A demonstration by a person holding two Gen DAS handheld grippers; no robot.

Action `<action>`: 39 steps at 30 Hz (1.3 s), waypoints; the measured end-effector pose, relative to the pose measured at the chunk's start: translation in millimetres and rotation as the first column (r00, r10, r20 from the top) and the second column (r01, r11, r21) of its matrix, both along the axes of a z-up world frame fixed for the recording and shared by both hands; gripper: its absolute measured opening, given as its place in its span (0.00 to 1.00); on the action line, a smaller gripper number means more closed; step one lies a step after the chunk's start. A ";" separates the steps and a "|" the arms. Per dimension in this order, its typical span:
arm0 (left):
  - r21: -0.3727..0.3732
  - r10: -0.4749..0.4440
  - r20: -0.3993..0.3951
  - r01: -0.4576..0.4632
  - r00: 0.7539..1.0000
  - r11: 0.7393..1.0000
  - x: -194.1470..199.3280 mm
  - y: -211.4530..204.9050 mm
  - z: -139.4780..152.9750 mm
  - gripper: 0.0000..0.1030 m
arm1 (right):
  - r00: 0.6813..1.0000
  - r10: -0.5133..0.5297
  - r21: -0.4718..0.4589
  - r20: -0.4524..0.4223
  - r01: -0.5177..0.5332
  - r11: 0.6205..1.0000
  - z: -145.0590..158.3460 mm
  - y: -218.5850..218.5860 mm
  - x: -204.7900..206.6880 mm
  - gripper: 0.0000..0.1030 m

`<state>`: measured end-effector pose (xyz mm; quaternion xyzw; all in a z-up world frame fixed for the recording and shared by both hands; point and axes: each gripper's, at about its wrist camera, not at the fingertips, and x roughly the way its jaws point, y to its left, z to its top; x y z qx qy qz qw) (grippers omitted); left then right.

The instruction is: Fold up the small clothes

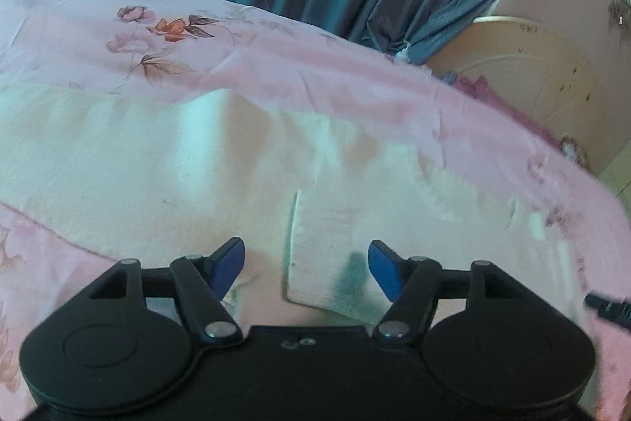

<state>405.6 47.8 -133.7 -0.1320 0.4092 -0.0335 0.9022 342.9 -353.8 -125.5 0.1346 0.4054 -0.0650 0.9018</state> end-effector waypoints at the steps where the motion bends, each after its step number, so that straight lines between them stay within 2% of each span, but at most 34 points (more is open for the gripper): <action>1: 0.019 -0.004 0.009 0.004 1.000 1.000 0.1 -2.5 -0.1 0.50 | 1.000 -0.002 -0.002 -0.003 0.002 1.000 -2.2 -2.1 5.5 0.67; 2: 0.031 -0.015 0.015 0.014 1.000 0.999 -0.1 -4.1 -0.3 0.26 | 1.000 -0.002 0.002 -0.003 0.002 1.000 -4.1 -4.2 11.2 0.67; 3: 0.034 -0.027 0.018 0.027 0.999 0.999 0.1 -5.0 -1.2 0.15 | 1.000 -0.004 0.009 -0.003 0.004 1.000 -6.1 -6.9 17.2 0.67; 5: 0.050 -0.027 0.037 0.025 0.999 0.998 -3.3 -5.7 -1.7 0.03 | 1.000 -0.009 0.023 -0.005 0.009 1.000 -9.8 -10.8 30.6 0.67; 9: 0.083 -0.032 0.107 0.023 0.994 0.996 -16.5 -5.3 4.2 0.03 | 1.000 -0.025 0.045 -0.019 0.026 0.999 -17.7 -17.5 52.8 0.66; 10: 0.086 -0.028 0.112 0.018 0.993 0.996 -17.9 -4.3 4.4 0.03 | 0.999 -0.023 0.050 -0.023 0.024 0.998 -19.3 -17.8 56.6 0.63; 11: 0.089 -0.028 0.107 0.019 0.994 0.996 -17.2 -3.4 2.8 0.03 | 0.999 -0.015 0.053 -0.030 0.016 0.998 -21.1 -18.1 60.6 0.45; 12: 0.094 -0.027 0.099 0.017 0.995 0.995 -16.2 -2.1 -0.1 0.03 | 0.999 -0.011 0.055 -0.036 0.013 0.998 -22.1 -17.7 63.3 0.34; 16: 0.113 -0.026 0.084 0.016 0.996 0.993 -11.6 -2.0 -6.4 0.02 | 1.000 -0.013 -0.029 -0.028 0.012 0.999 -26.3 -14.2 66.4 0.29; 18: 0.119 -0.027 0.072 0.018 0.997 0.993 -9.0 -3.3 -3.9 0.05 | 1.000 -0.020 -0.031 -0.024 0.019 0.999 -26.7 -17.0 66.7 0.29; 19: 0.121 -0.028 0.072 0.019 0.997 0.992 -9.1 -3.6 -2.6 0.12 | 1.000 -0.016 -0.058 -0.025 0.015 0.998 -24.9 -14.3 66.1 0.29; 20: 0.125 -0.030 0.070 0.022 0.997 0.992 -9.7 -3.5 -1.0 0.26 | 1.000 -0.016 -0.084 -0.027 0.014 0.996 -22.2 -11.3 65.5 0.29; 21: 0.126 -0.027 0.067 0.018 0.997 0.992 -10.5 -2.5 1.9 0.31 | 1.000 -0.018 -0.099 -0.023 0.016 0.995 -17.5 -8.7 63.1 0.29; 22: 0.118 -0.025 0.067 0.017 0.997 0.993 -12.0 -0.9 4.2 0.47 | 1.000 -0.005 -0.099 -0.005 0.004 0.995 -11.2 -5.6 59.1 0.29; 23: 0.107 -0.023 0.067 0.015 0.998 0.994 -13.8 1.2 6.1 0.69 | 1.000 0.017 -0.097 0.015 -0.015 0.995 -5.1 -1.1 54.0 0.29; 24: 0.100 -0.016 0.065 0.009 0.998 0.995 -15.9 4.0 8.2 0.78 | 0.999 0.035 -0.095 0.026 -0.032 0.995 -0.9 4.9 49.5 0.30; 26: 0.101 -0.010 0.062 0.004 0.998 0.995 -19.2 8.5 11.3 0.80 | 0.995 0.093 -0.091 0.026 -0.090 0.992 3.5 22.2 41.5 0.32; 28: 0.101 0.005 0.042 -0.009 0.999 0.995 -21.2 16.5 13.0 0.80 | 0.989 0.144 -0.097 0.030 -0.141 0.985 4.2 41.8 33.1 0.38; 30: 0.088 0.032 0.019 -0.033 0.999 0.996 -24.7 26.7 13.8 0.80 | 0.982 0.185 -0.097 0.028 -0.182 0.979 1.6 60.5 26.8 0.49; 35: 0.084 0.083 -0.003 -0.082 0.997 0.993 -35.4 50.2 17.4 0.80 | 0.970 0.239 -0.121 -0.039 -0.242 0.963 -19.3 101.7 27.1 0.49; 36: 0.079 0.095 -0.005 -0.094 0.995 0.992 -38.1 56.5 18.9 0.80 | 0.970 0.241 -0.145 -0.041 -0.244 0.959 -18.3 108.0 26.7 0.49; 39: 0.070 0.125 -0.006 -0.124 0.992 0.990 -45.8 73.6 22.8 0.80 | 0.964 0.266 -0.106 -0.012 -0.265 0.958 -6.5 121.0 24.3 0.49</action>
